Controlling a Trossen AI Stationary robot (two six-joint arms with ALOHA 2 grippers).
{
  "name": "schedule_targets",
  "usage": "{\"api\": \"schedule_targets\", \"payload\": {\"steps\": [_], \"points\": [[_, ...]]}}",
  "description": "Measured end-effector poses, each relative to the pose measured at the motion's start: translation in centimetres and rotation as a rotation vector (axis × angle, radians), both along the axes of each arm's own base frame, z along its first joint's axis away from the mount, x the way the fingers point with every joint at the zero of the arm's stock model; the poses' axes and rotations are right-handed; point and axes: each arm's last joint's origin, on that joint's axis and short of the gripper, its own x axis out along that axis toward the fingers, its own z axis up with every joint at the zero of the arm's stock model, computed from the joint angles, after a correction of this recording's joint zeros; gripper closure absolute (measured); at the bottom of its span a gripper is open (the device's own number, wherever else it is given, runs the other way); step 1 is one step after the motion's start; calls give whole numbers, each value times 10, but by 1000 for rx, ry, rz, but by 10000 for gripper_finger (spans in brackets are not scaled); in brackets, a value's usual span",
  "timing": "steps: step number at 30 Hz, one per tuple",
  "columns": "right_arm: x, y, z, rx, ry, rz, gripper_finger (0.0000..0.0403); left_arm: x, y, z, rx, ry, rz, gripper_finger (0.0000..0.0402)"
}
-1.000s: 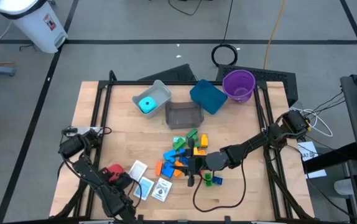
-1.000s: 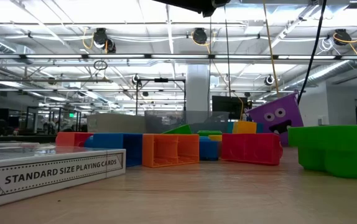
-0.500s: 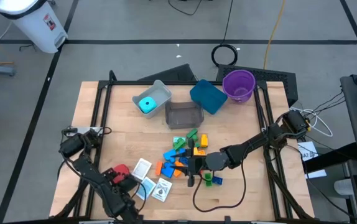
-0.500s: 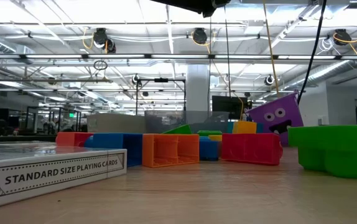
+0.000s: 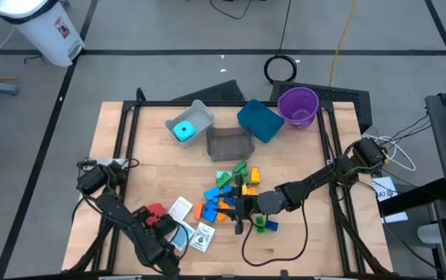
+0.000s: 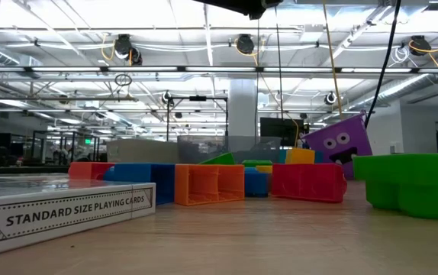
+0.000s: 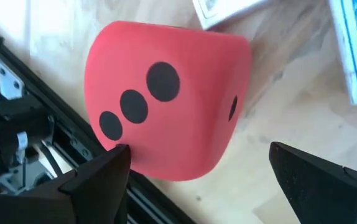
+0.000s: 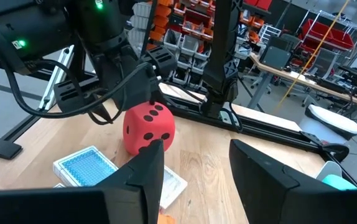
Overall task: Pick & Place Toys
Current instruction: Put the red die into the gray bin
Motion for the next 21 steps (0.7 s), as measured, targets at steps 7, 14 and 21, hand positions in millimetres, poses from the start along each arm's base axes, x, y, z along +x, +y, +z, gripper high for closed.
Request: {"api": "schedule_targets", "payload": {"steps": [7, 14, 21], "points": [[0, 0, 0, 0, 0, 0, 245, 3, 3, 0, 29, -33, -17, 16], [0, 0, 0, -2, 5, 0, 248, 3, 4, 4, 9, -29, -44, 23], [0, 0, -1, -3, 8, 0, 248, 2, 8, 16, 63, -141, -82, 61]]}}
